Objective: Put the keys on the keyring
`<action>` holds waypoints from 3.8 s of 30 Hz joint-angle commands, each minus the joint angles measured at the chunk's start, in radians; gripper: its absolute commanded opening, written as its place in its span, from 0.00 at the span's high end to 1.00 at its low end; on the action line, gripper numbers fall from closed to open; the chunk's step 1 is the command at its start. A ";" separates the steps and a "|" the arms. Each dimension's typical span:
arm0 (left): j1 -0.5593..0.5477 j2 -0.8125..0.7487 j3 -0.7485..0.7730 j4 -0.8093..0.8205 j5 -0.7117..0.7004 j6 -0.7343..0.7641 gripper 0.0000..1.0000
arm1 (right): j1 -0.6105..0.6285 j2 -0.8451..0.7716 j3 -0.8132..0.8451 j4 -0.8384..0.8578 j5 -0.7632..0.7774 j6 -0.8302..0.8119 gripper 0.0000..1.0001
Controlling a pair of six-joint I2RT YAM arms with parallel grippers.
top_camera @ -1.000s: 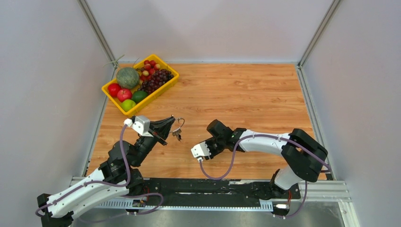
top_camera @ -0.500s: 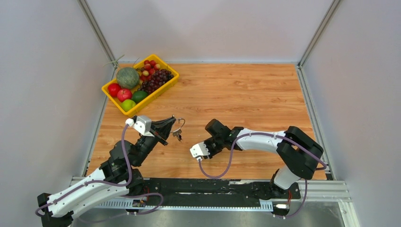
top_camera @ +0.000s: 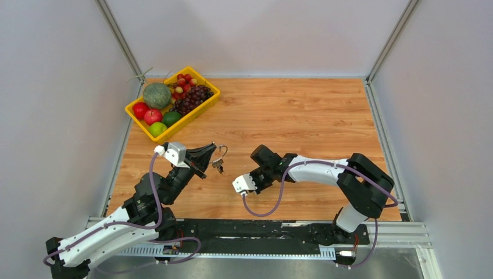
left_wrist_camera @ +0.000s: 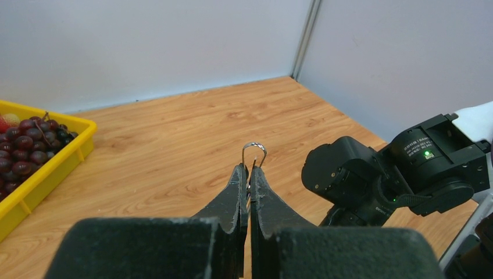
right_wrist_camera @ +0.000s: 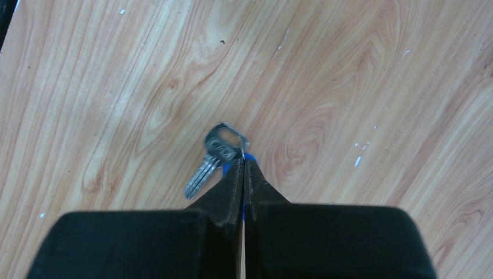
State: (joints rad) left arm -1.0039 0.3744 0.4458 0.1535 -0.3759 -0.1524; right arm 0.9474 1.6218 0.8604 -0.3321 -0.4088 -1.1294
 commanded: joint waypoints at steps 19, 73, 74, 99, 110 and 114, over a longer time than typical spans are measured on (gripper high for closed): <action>0.000 -0.010 0.004 0.041 -0.005 -0.007 1.00 | 0.093 -0.248 0.055 -0.028 -0.070 0.375 1.00; 0.000 -0.081 -0.078 0.245 0.634 0.074 1.00 | 0.149 -0.479 0.339 0.088 -0.270 1.370 1.00; 0.000 -0.084 -0.079 0.247 0.645 0.074 1.00 | 0.149 -0.483 0.339 0.092 -0.277 1.373 1.00; -0.001 -0.123 -0.100 0.311 0.744 0.046 1.00 | 0.136 -0.492 0.287 0.164 -0.320 1.464 1.00; 0.001 -0.129 -0.099 0.317 0.763 0.040 1.00 | 0.129 -0.469 0.298 0.172 -0.323 1.495 1.00; 0.000 -0.121 -0.099 0.319 0.773 0.044 1.00 | 0.128 -0.470 0.308 0.174 -0.326 1.505 1.00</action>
State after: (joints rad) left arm -1.0039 0.2523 0.3462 0.4103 0.3691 -0.1028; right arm 1.0821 1.1587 1.1446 -0.2077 -0.7113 0.3428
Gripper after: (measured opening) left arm 0.017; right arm 0.003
